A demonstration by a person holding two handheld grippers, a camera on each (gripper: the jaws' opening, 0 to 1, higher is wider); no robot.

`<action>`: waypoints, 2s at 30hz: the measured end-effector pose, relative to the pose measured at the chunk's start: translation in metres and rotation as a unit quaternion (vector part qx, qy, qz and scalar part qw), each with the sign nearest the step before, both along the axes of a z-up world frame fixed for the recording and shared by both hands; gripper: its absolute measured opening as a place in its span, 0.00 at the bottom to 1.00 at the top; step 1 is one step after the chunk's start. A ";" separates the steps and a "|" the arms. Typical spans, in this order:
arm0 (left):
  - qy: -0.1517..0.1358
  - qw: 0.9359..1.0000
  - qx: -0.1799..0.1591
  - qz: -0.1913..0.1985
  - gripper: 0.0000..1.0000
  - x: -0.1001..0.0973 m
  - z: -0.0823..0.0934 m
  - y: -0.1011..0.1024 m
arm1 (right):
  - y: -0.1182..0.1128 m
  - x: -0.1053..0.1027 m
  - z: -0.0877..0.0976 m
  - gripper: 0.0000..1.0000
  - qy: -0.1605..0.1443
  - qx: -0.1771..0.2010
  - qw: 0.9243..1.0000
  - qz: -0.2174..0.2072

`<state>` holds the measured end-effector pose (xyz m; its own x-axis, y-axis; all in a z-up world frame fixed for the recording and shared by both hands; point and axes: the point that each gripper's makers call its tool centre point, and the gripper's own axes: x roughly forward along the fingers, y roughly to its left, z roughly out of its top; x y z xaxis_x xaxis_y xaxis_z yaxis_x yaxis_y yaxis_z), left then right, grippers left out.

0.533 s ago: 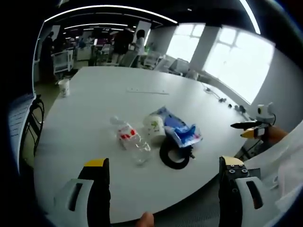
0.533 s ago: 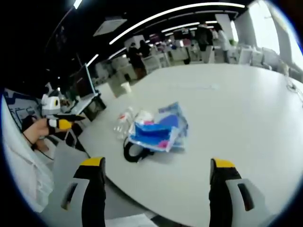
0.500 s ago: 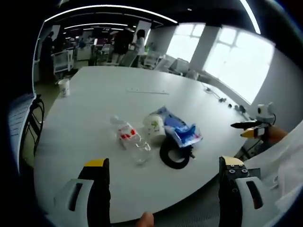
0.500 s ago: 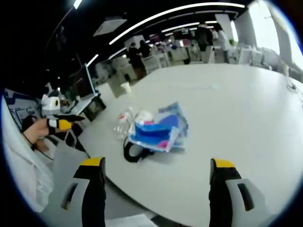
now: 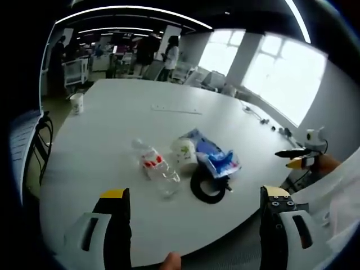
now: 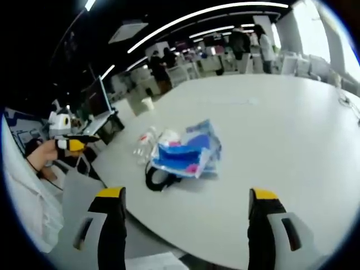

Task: Arrange the tabletop items into an orderly group along one side of the table until the central work area is clear of visible clutter.

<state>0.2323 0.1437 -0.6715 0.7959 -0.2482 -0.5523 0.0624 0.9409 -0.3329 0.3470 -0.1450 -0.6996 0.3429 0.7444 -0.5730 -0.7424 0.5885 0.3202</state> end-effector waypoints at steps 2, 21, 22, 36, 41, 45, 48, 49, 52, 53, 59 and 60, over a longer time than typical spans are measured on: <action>0.000 1.000 0.000 -0.001 0.93 0.001 0.000 0.000 | 0.000 0.000 0.000 0.87 0.000 0.000 1.000 0.000; 0.003 1.000 -0.011 0.005 0.93 -0.003 -0.004 0.001 | -0.001 -0.004 -0.005 0.86 0.007 -0.006 1.000 0.000; 0.004 1.000 -0.011 0.006 0.93 -0.003 -0.005 0.001 | -0.001 -0.004 -0.005 0.86 0.007 -0.006 1.000 0.000; -0.003 1.000 -0.020 0.005 0.92 0.007 -0.003 -0.003 | 0.000 -0.004 -0.007 0.85 0.011 -0.006 1.000 -0.001; 0.003 1.000 -0.023 0.004 0.92 0.010 -0.009 -0.003 | 0.000 -0.002 -0.008 0.85 0.012 -0.004 1.000 -0.004; 0.013 1.000 -0.024 0.000 0.92 0.013 -0.015 -0.003 | -0.001 -0.003 -0.010 0.85 0.015 -0.006 1.000 -0.004; 0.013 1.000 -0.023 -0.001 0.92 0.015 -0.015 -0.003 | -0.002 -0.004 -0.010 0.85 0.017 -0.006 1.000 -0.005; 0.013 1.000 -0.023 -0.001 0.92 0.015 -0.014 -0.002 | -0.002 -0.004 -0.011 0.85 0.018 -0.006 1.000 -0.005; 0.014 1.000 -0.024 -0.001 0.91 0.017 -0.016 -0.001 | -0.003 -0.004 -0.013 0.85 0.019 -0.007 1.000 -0.007; 0.016 1.000 -0.023 -0.001 0.91 0.018 -0.017 -0.001 | -0.004 -0.004 -0.013 0.85 0.019 -0.007 1.000 -0.008; 0.023 0.999 -0.024 0.003 0.91 0.023 -0.025 0.004 | -0.003 -0.005 -0.015 0.85 0.023 -0.008 1.000 -0.007; 0.025 0.999 -0.023 0.001 0.91 0.024 -0.026 0.003 | -0.003 -0.006 -0.016 0.85 0.024 -0.008 1.000 -0.007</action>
